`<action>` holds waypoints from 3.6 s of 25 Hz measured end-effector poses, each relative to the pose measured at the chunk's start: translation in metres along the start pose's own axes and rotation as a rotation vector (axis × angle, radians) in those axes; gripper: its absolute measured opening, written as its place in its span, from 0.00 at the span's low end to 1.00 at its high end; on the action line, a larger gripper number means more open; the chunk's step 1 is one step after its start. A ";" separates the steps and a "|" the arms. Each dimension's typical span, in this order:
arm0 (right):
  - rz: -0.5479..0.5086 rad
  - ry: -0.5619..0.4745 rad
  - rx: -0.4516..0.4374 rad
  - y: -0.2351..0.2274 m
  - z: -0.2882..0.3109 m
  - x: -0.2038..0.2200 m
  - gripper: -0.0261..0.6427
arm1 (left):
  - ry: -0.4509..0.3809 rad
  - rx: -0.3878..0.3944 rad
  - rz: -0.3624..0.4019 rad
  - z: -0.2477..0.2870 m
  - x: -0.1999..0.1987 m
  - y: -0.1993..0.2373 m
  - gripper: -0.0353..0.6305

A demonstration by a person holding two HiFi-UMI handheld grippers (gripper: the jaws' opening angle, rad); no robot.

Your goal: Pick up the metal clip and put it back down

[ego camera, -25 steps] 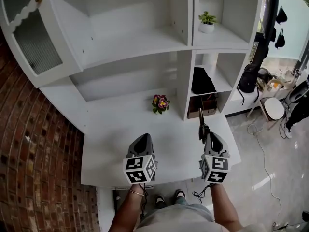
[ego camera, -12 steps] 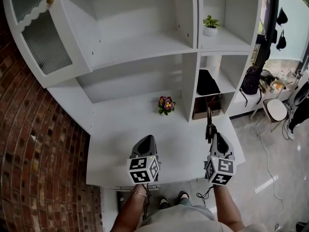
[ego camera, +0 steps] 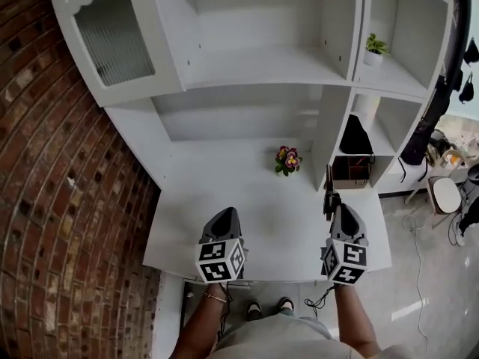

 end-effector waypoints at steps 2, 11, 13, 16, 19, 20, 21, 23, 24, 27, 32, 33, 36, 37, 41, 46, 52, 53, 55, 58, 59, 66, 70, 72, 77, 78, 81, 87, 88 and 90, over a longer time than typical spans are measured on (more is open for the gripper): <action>-0.006 -0.001 -0.038 0.010 0.009 -0.002 0.05 | -0.010 -0.043 -0.011 -0.007 -0.001 0.013 0.07; -0.022 -0.007 -0.193 0.055 0.047 -0.007 0.05 | -0.040 -0.226 -0.049 -0.045 0.000 0.065 0.07; -0.026 -0.006 -0.223 0.064 0.053 -0.007 0.05 | -0.046 -0.263 -0.057 -0.053 -0.001 0.075 0.07; -0.032 -0.002 -0.263 0.075 0.063 -0.007 0.05 | -0.052 -0.313 -0.071 -0.063 0.001 0.085 0.07; -0.039 0.003 -0.295 0.084 0.072 -0.007 0.05 | -0.055 -0.352 -0.081 -0.070 0.003 0.093 0.07; -0.043 0.005 -0.303 0.086 0.074 -0.007 0.05 | -0.056 -0.362 -0.086 -0.072 0.003 0.096 0.07; -0.047 0.008 -0.312 0.088 0.076 -0.007 0.05 | -0.056 -0.371 -0.090 -0.073 0.004 0.097 0.07; -0.057 0.014 -0.325 0.092 0.081 -0.006 0.05 | -0.055 -0.386 -0.098 -0.076 0.006 0.101 0.07; -0.063 0.017 -0.330 0.093 0.083 -0.006 0.05 | -0.053 -0.392 -0.101 -0.076 0.008 0.102 0.07; -0.093 0.032 -0.351 0.097 0.088 -0.003 0.05 | -0.050 -0.407 -0.113 -0.079 0.014 0.105 0.07; -0.172 0.077 -0.399 0.097 0.101 0.007 0.05 | -0.023 -0.443 -0.132 -0.084 0.028 0.109 0.07; -0.187 0.087 -0.406 0.096 0.105 0.010 0.05 | -0.015 -0.450 -0.134 -0.085 0.031 0.110 0.07; -0.230 0.122 -0.438 0.095 0.121 0.019 0.05 | 0.010 -0.466 -0.144 -0.084 0.040 0.113 0.07; -0.253 0.135 -0.450 0.094 0.126 0.021 0.05 | 0.020 -0.469 -0.147 -0.083 0.043 0.114 0.07; -0.341 0.199 -0.507 0.093 0.143 0.033 0.05 | 0.055 -0.472 -0.150 -0.080 0.055 0.111 0.07; -0.451 0.270 -0.565 0.097 0.163 0.050 0.05 | 0.086 -0.462 -0.159 -0.071 0.072 0.110 0.07; -0.579 0.328 -0.594 0.102 0.184 0.077 0.05 | 0.099 -0.460 -0.175 -0.053 0.091 0.114 0.07; -0.598 0.340 -0.595 0.103 0.187 0.082 0.05 | 0.105 -0.458 -0.179 -0.050 0.095 0.114 0.07; -0.626 0.360 -0.592 0.103 0.191 0.091 0.05 | 0.117 -0.454 -0.186 -0.046 0.100 0.114 0.07; -0.666 0.378 -0.587 0.104 0.194 0.104 0.05 | 0.132 -0.454 -0.194 -0.044 0.109 0.115 0.07; -0.685 0.383 -0.587 0.105 0.195 0.108 0.05 | 0.137 -0.456 -0.197 -0.044 0.111 0.115 0.07; -0.815 0.407 -0.609 0.113 0.200 0.133 0.05 | 0.165 -0.463 -0.200 -0.042 0.123 0.118 0.07; -0.872 0.424 -0.593 0.116 0.201 0.143 0.05 | 0.181 -0.461 -0.194 -0.043 0.128 0.116 0.07; -0.882 0.431 -0.592 0.118 0.200 0.146 0.05 | 0.186 -0.460 -0.196 -0.043 0.130 0.116 0.07; -0.921 0.436 -0.607 0.124 0.195 0.151 0.05 | 0.192 -0.460 -0.209 -0.047 0.134 0.116 0.07; -0.930 0.440 -0.612 0.125 0.194 0.152 0.05 | 0.192 -0.459 -0.212 -0.048 0.134 0.116 0.07; -0.961 0.454 -0.629 0.128 0.190 0.156 0.05 | 0.190 -0.455 -0.219 -0.049 0.135 0.116 0.07; -0.948 0.482 -0.662 0.130 0.187 0.161 0.06 | 0.191 -0.458 -0.219 -0.054 0.136 0.118 0.07; -0.938 0.490 -0.672 0.130 0.187 0.161 0.06 | 0.191 -0.459 -0.220 -0.055 0.136 0.118 0.07; -0.914 0.512 -0.691 0.130 0.187 0.162 0.07 | 0.191 -0.460 -0.223 -0.057 0.137 0.119 0.07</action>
Point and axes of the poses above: the fingertips, and each gripper's own axes: z forward along the fingers, y to its left, x out of its underside, the point moved 10 cm from there along -z, backward along the fingers, and after that the axes turned 5 degrees about -x, right-handed, at the moved point
